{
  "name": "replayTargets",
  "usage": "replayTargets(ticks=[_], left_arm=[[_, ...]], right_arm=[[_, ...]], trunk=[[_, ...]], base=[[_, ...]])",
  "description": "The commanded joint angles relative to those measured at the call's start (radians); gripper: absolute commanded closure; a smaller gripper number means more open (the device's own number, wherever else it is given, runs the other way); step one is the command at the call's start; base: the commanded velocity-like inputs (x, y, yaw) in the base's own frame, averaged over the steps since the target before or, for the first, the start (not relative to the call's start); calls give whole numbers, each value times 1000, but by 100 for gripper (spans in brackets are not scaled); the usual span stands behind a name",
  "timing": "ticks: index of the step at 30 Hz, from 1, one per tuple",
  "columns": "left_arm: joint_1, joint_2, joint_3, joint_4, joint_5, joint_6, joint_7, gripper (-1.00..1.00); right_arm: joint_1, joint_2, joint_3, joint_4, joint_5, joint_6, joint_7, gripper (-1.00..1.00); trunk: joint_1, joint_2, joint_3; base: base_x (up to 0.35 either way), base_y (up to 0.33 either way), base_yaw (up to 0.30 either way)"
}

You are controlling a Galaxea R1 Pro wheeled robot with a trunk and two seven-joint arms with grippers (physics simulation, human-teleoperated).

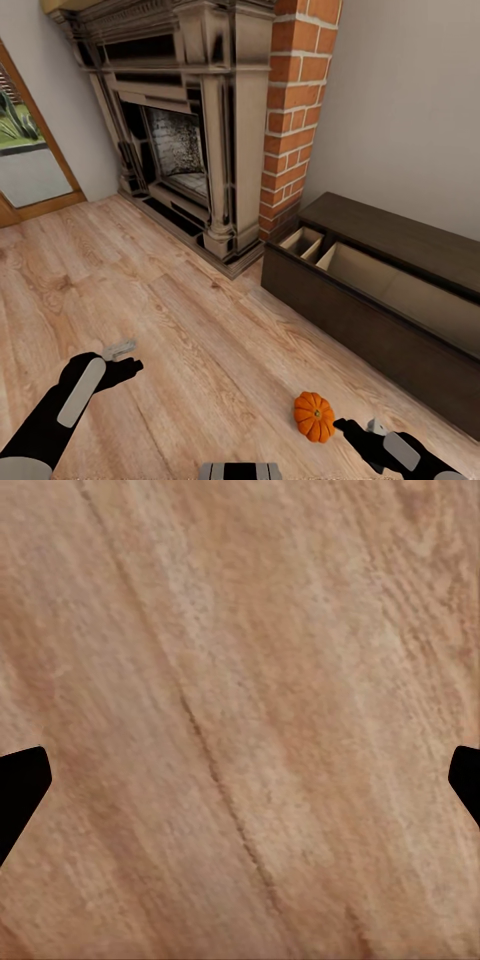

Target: Place each of the two pumpkins and all three candles from the living room inside a cabinet in the living room (use any cabinet), then make sure every cabinet is closed, and position the cauldron so it is next to a table in the living room.

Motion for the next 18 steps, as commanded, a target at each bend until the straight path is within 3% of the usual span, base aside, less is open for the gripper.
replayTargets(ticks=[1, 13, 18], left_arm=[[-1, 1, -1, -1, 10, 1, 10, -100], [0, 1, 0, -1, 10, 1, 10, -100], [0, 1, 0, -2, 10, 1, 10, -100]], right_arm=[[-1, -1, 3, 0, -1, 3, 3, -100], [-1, 3, 3, -1, -2, -1, 4, -100], [-1, 3, 3, -2, -2, -3, 5, -100]], trunk=[[0, -1, -5], [6, -3, -51], [6, -4, -55]], base=[[0, 0, 0], [0, 0, 0], [0, 0, 0]])
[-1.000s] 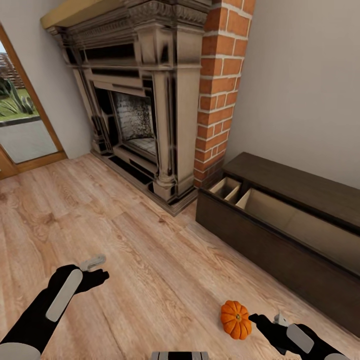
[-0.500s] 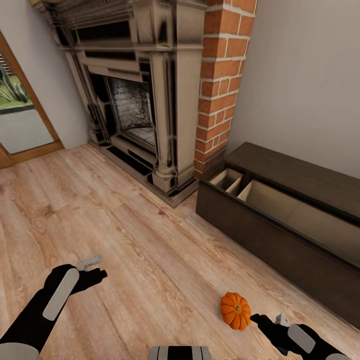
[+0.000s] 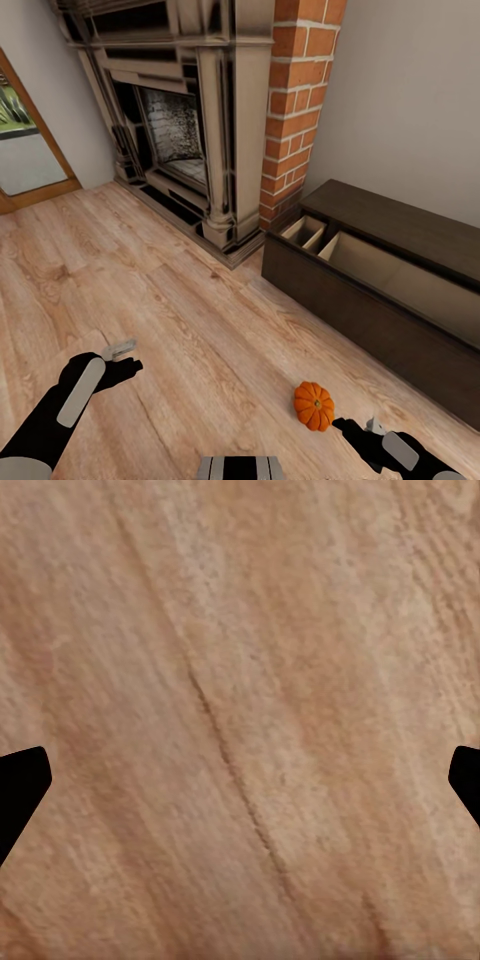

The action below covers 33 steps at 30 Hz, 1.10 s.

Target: Place each of the two pumpkins and all three candles from the living room inside a cabinet in the living room (use any cabinet), then make sure every cabinet is closed, and position the cauldron so it is next to a table in the living room.

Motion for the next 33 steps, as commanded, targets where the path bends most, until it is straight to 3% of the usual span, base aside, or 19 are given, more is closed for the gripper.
replayTargets(ticks=[1, 8, 11, 14, 16, 17, 20, 22, 27, 33], left_arm=[[0, 1, -2, -1, 10, 1, 10, -100], [0, 1, -2, -1, 10, 1, 10, -100], [0, 1, -2, -1, 10, 1, 10, -100], [0, 1, -2, -1, 10, 1, 9, -100], [0, 1, -2, -1, 10, 1, 9, -100], [0, 1, -2, -1, 10, 1, 9, -100], [0, 1, -2, -1, 10, 1, 9, -100], [0, 1, -2, -5, 10, 1, 9, -100], [0, 1, -5, -39, 10, 3, 9, -100], [0, 1, -5, -51, 10, 16, 9, -100]], right_arm=[[-1, -1, 3, 0, -1, 2, 3, -100], [-1, -5, 3, 1, -3, -113, 23, -100], [-1, -7, 2, 4, -4, -131, 74, -100], [-1, -8, -8, 9, -6, -138, 171, -100], [-1, -9, -26, 10, -6, -139, 196, -100], [-1, -9, -53, 11, -6, -140, 209, -100], [-1, -9, -91, 11, -4, -146, 215, -100], [-1, -8, -105, 12, -4, -191, 214, -100], [-1, -8, -111, 23, -6, -260, 213, -100], [-1, -8, -115, 54, -10, -265, 223, -100]], trunk=[[0, -1, -5], [2, -2, -24], [2, -2, -24], [3, -2, -28], [4, -2, -36], [4, -3, -40], [6, -3, -51], [7, -4, -59], [9, -5, -78], [11, -6, -101]], base=[[0, 0, 0], [0, 0, 0], [0, 0, 0], [0, 0, 0], [0, 0, 0], [0, 0, 0], [0, 0, 0], [0, 0, 0], [0, 0, 0], [0, 0, 0]])
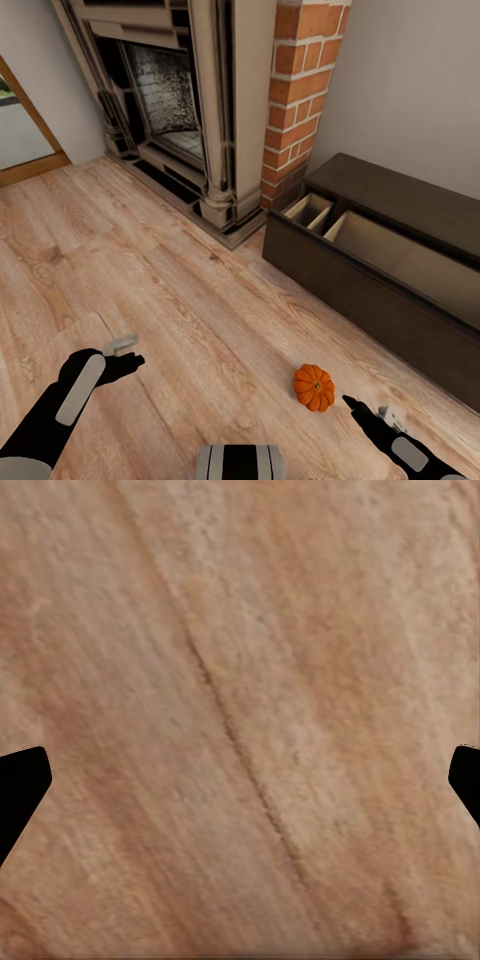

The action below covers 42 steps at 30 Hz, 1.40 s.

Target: Place each of the two pumpkins and all three candles from the living room inside a cabinet in the living room (use any cabinet), then make sure every cabinet is closed, and position the cauldron so it is next to a table in the living room.

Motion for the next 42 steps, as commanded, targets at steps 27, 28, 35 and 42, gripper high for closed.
replayTargets(ticks=[27, 28, 35, 42], left_arm=[[3, 2, 2, -31, 38, 41, 10, -100], [3, 1, 2, -31, 39, 41, 10, -100], [3, 1, 2, -32, 39, 41, 10, -100], [3, 1, 1, -31, 39, 41, 10, -100]], right_arm=[[0, -1, 4, 8, -6, -3, 172, -100], [0, -1, 5, 8, -7, -2, 186, -100], [0, -1, 4, 8, -7, -3, 204, -100], [0, -3, 4, 9, -7, -2, 247, -100]], trunk=[[12, -7, -105], [12, -7, -109], [13, -7, -113], [15, -8, -132]], base=[[0, 0, 0], [0, 0, 0], [0, 0, 0], [0, 0, 0]])
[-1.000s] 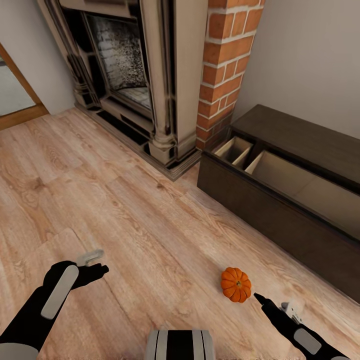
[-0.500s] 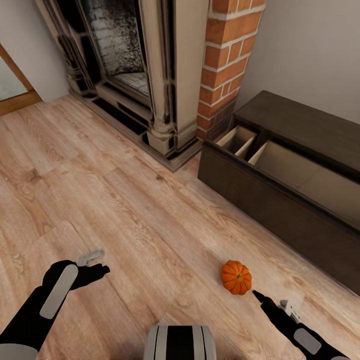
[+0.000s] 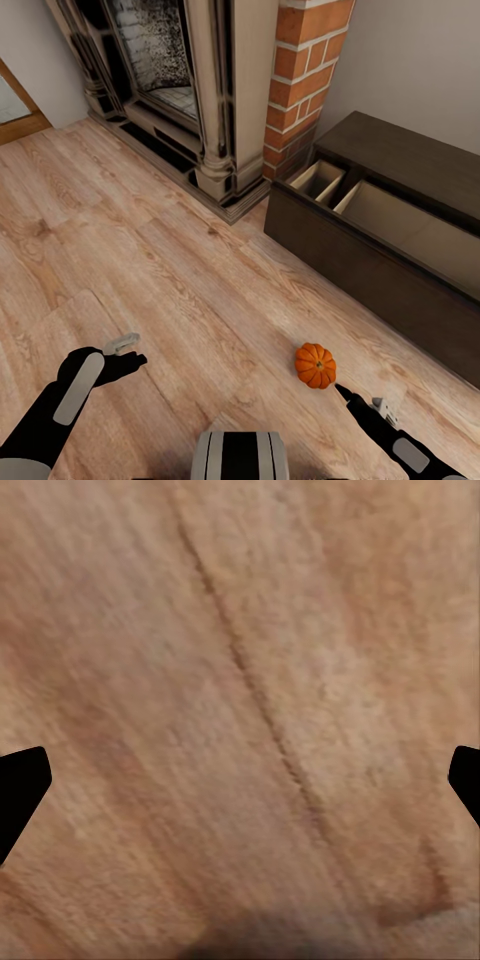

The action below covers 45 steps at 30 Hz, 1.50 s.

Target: Place each of the two pumpkins and all three candles from the living room inside a cabinet in the living room (use any cabinet), then make sure every cabinet is closed, and position the cauldron so it is next to a table in the living room.

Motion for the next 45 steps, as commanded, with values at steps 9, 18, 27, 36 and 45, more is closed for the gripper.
replayTargets(ticks=[9, 18, 27, 36, 45], left_arm=[[0, -2, -2, -2, 10, 1, 10, -100], [0, -3, -2, -2, 10, 1, 10, -100], [0, -4, -3, -2, 10, 1, 10, -100], [0, -5, -3, -2, 10, 1, 10, -100], [0, -5, -3, -2, 10, 1, 10, -100]], right_arm=[[0, 0, -2, 0, -10, 5, 45, -100], [0, 0, -9, 0, -9, 1, 83, -100], [0, -2, -9, 0, -9, 2, 142, -100], [0, -1, -9, 0, -8, -2, 162, -100], [0, 0, -9, -3, -8, -2, 164, -100]], trunk=[[3, -2, -24], [3, -2, -24], [3, -2, -24], [6, -3, -51], [6, -3, -51]], base=[[0, 0, 0], [0, 0, 0], [0, 0, 0], [0, 0, 0], [0, 0, 0]])
